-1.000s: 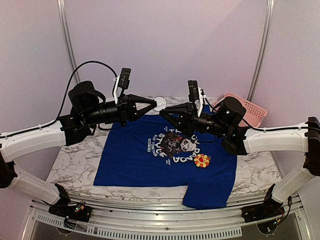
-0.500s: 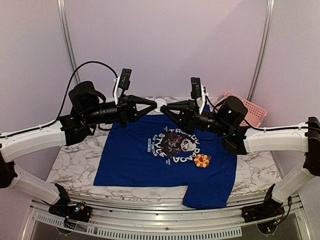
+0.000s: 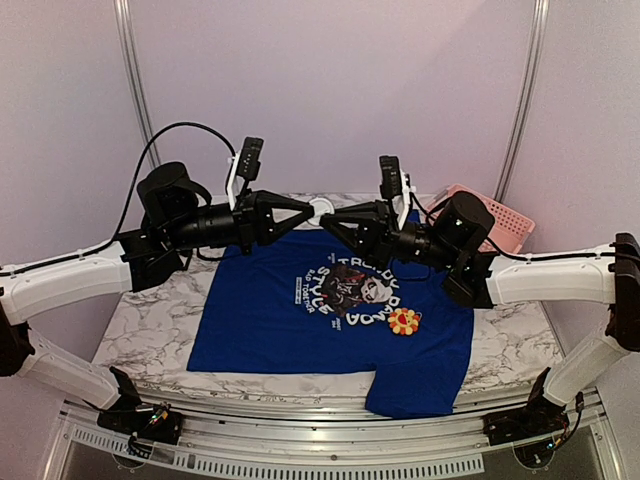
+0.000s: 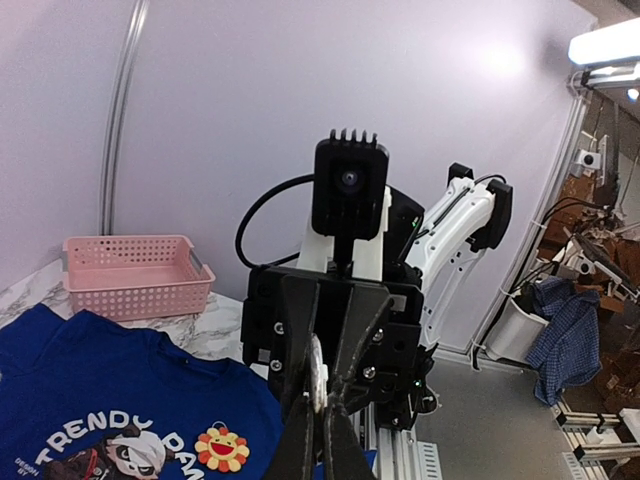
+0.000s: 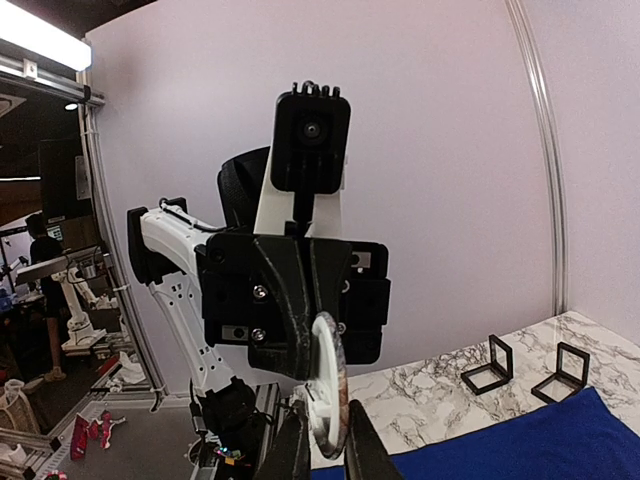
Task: Pin the brooch onto the clothing
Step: Pass from the left arm to the right, then pass from the right arm to the left
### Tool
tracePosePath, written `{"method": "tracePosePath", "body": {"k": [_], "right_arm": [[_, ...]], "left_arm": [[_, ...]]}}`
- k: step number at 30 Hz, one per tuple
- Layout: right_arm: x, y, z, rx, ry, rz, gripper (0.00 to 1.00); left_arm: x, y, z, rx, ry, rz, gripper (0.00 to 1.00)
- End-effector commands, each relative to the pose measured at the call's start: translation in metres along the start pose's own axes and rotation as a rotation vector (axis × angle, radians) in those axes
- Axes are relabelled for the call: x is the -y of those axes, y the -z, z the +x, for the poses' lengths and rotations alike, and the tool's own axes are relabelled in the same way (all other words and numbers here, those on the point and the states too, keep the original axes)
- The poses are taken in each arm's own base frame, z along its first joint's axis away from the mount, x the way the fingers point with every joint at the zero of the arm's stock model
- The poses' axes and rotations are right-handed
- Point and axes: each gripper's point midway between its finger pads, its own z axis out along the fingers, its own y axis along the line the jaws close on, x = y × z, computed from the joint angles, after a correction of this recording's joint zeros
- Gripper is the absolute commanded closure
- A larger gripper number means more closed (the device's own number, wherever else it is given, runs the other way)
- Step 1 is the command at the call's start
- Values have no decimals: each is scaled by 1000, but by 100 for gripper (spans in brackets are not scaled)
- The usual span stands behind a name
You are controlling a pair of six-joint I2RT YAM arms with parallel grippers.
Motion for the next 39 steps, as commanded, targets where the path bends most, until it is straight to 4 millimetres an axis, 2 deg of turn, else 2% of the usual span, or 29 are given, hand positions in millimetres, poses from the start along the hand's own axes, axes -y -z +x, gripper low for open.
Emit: {"method": "tracePosePath", "body": {"k": [1,7,12,13,15,16,18,20,23,25,28,33,39], "right_arm": [[1,-6,2,-17,3,-28,88],[-1,-6,5,-19,12,-39,100],[-1,-2,5,-23,24,-28,100],[-1,-2,6,-32,25,-23,100],[-1,0,11,-72,25,-10,100],[2,3,20,-128,22,9,100],[2,10,36,-254,11,38,100],[6,23,58,-410,20,87,100],[12,45,88,-614,16,153,100],[7,48,99,-698,51,145,100],[-1,46,111,-779,62,117,100],[-4,36,117,-823,101,91,100],[-7,30,113,-813,131,69,100]], "left_arm": [[4,-1,3,0,-9,15,100],[3,-1,4,-3,-5,13,100],[1,-1,10,-19,-7,8,100],[0,0,14,-32,-13,6,96],[-2,3,28,-90,-53,2,68],[-2,6,34,-125,-91,-2,56],[-6,15,45,-203,-170,-15,40],[-6,24,55,-283,-248,-6,32],[-5,34,69,-394,-355,16,29],[-10,37,81,-455,-336,-11,29],[-10,34,94,-491,-292,-19,35],[-6,25,107,-510,-308,-34,60],[-6,23,126,-571,-349,-59,76]]}}
